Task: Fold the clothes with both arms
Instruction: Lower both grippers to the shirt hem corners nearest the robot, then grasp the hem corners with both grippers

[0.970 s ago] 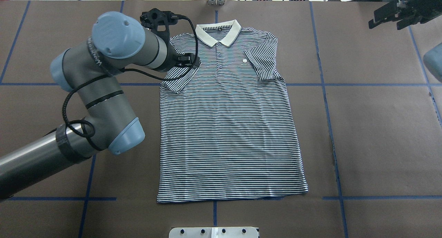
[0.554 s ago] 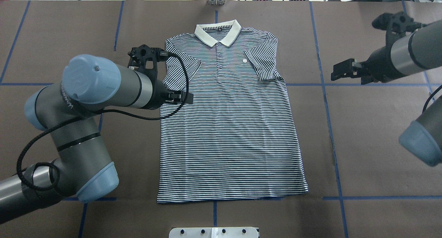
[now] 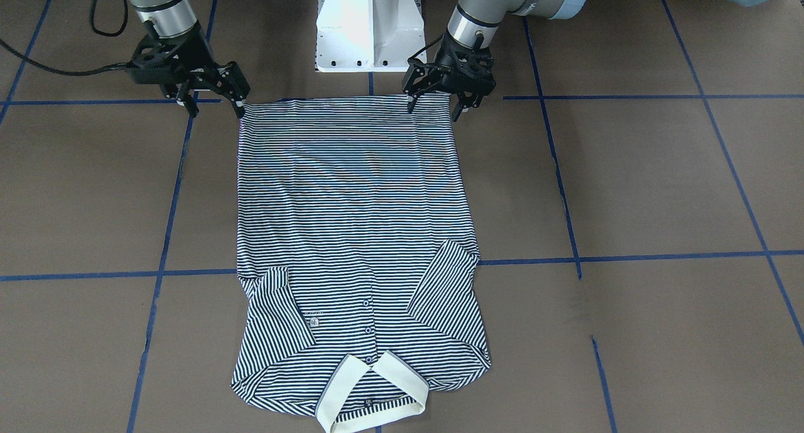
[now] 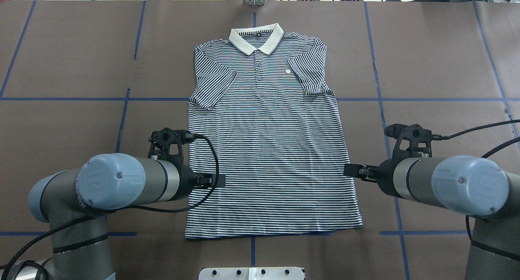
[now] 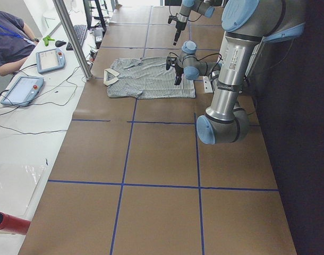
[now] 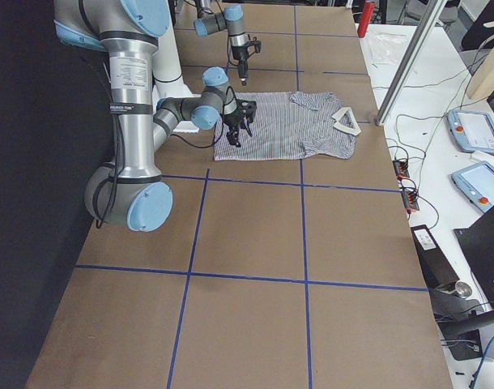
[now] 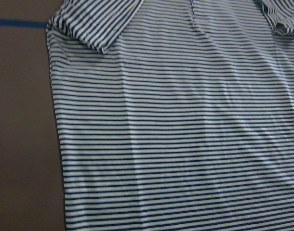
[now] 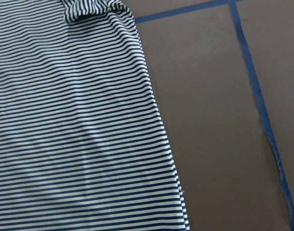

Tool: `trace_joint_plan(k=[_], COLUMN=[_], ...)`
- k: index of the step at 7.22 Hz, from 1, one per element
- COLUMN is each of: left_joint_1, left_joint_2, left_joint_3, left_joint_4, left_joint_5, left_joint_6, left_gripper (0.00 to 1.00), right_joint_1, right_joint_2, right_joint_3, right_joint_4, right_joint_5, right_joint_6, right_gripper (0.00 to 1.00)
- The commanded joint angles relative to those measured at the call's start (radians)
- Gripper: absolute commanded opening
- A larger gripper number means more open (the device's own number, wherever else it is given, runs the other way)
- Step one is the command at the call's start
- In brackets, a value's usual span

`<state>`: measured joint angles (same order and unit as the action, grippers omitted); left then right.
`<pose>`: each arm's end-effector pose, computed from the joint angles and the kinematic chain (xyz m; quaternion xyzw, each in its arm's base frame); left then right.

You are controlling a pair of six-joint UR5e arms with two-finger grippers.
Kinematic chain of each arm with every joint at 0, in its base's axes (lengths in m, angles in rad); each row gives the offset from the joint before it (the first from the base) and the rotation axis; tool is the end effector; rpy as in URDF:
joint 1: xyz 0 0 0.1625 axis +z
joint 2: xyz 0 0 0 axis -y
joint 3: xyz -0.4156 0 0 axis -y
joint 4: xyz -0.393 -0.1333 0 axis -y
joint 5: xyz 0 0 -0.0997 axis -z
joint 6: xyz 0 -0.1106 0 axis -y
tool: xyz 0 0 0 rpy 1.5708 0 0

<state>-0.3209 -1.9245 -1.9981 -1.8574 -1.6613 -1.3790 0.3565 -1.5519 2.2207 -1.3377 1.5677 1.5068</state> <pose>0.4998 -0.2961 0.2415 0.0912 0.5016 -0.0325 0.8597 -0.3889 -0.2874 0.3247 0.0923 -0.4259 0.1318 0.8903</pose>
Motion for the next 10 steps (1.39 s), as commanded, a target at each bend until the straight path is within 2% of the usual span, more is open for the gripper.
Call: trace_joint_plan(k=[1, 2, 3, 10], left_joint_1=[0.092, 0.118, 0.132, 0.155], left_joint_2=[0.057, 0.08, 0.082, 0.082], left_joint_3=[-0.001, 0.002, 0.002, 0.019], left_joint_4=[0.001, 0.006, 0.035, 0.041], left_joint_5=[0.038, 0.057, 0.057, 0.057], left_joint_6=[-0.108, -0.139, -0.15, -0.16], left_gripper=[0.82, 0.74, 0.71, 0.6], right_joint_1=[-0.067, -0.067, -0.067, -0.068], right_joint_2=[-0.002, -0.002, -0.002, -0.002], right_joint_3=[0.007, 0.007, 0.007, 0.007], right_joint_4=[0.0, 0.0, 0.002, 0.002], right_joint_5=[-0.063, -0.063, -0.063, -0.063], right_joint_6=[0.038, 0.038, 0.038, 0.039], right_gripper=[0.99, 0.99, 0.99, 0.99])
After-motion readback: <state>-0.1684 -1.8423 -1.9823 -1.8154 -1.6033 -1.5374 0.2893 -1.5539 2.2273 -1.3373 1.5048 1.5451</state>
